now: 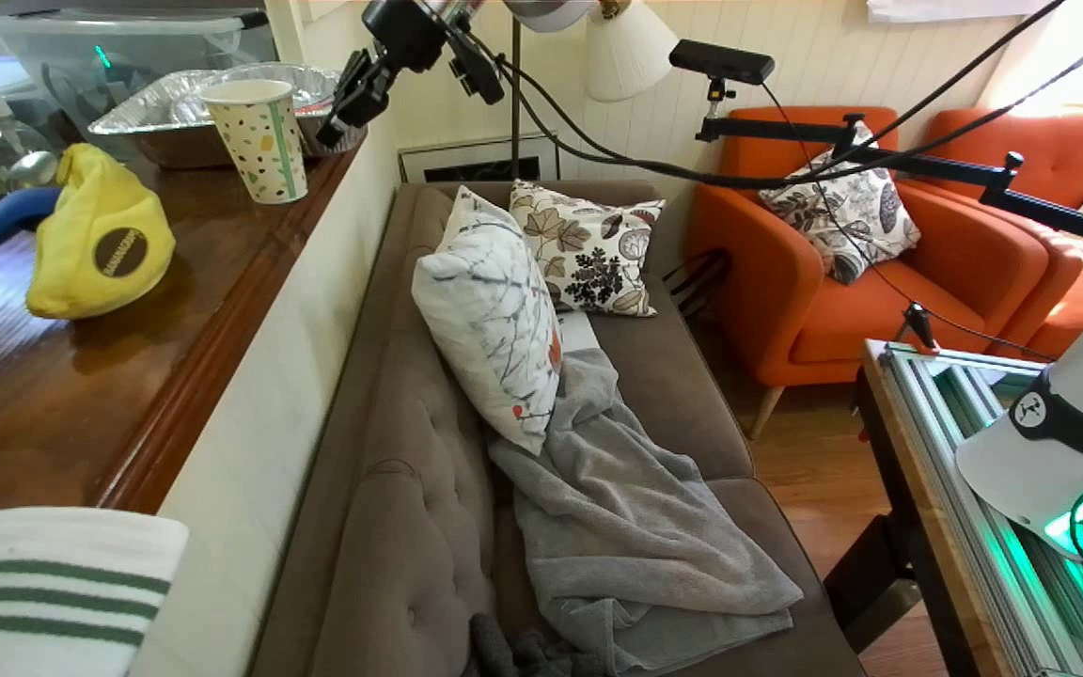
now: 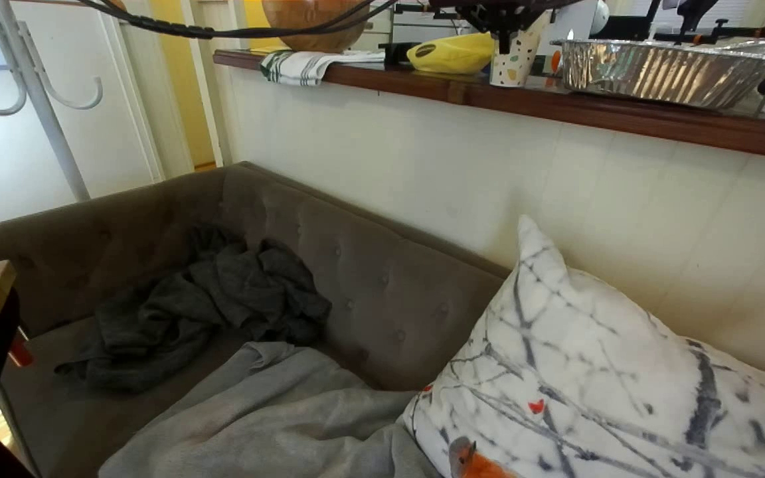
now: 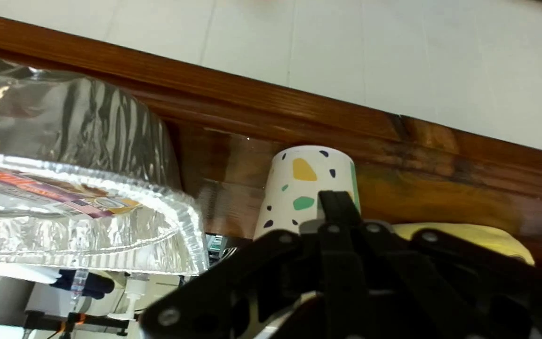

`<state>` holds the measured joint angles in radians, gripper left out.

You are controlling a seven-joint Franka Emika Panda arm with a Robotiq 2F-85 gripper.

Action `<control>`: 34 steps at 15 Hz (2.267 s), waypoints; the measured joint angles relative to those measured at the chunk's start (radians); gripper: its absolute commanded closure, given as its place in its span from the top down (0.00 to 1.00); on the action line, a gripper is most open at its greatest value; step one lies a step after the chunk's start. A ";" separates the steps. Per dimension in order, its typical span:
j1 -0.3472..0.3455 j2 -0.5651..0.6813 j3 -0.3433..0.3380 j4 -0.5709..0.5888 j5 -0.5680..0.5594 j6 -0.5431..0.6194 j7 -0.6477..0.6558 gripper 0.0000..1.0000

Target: Push the cup forwards

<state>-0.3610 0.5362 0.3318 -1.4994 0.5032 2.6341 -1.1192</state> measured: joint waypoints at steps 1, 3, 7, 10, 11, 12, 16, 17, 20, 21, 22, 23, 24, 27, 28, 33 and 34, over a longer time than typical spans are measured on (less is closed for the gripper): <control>-0.003 0.012 0.001 0.016 0.012 -0.017 -0.016 0.00; -0.004 0.038 0.000 0.046 0.024 -0.036 -0.038 0.00; -0.003 0.087 -0.001 0.105 0.024 -0.045 -0.050 0.00; -0.003 0.117 0.002 0.150 0.024 -0.062 -0.063 0.00; -0.005 0.125 0.007 0.165 0.026 -0.077 -0.075 0.00; -0.007 0.134 0.014 0.182 0.029 -0.099 -0.089 0.00; -0.008 0.158 0.027 0.240 0.056 -0.178 -0.138 0.00; -0.008 0.164 0.027 0.253 0.058 -0.191 -0.142 0.00; -0.006 0.183 0.026 0.288 0.059 -0.215 -0.146 0.00; -0.005 0.191 0.026 0.300 0.059 -0.217 -0.146 0.00; -0.003 0.199 0.026 0.311 0.059 -0.221 -0.147 0.00; -0.002 0.207 0.026 0.322 0.059 -0.225 -0.147 0.00; 0.000 0.216 0.026 0.335 0.059 -0.233 -0.147 0.00; 0.008 0.247 0.026 0.380 0.059 -0.257 -0.149 0.00; 0.012 0.257 0.026 0.395 0.059 -0.262 -0.149 0.00; 0.037 0.303 0.021 0.466 0.059 -0.280 -0.149 0.00; 0.040 0.311 0.021 0.478 0.059 -0.280 -0.149 0.00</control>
<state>-0.3211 0.8470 0.3523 -1.0212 0.5622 2.3541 -1.2687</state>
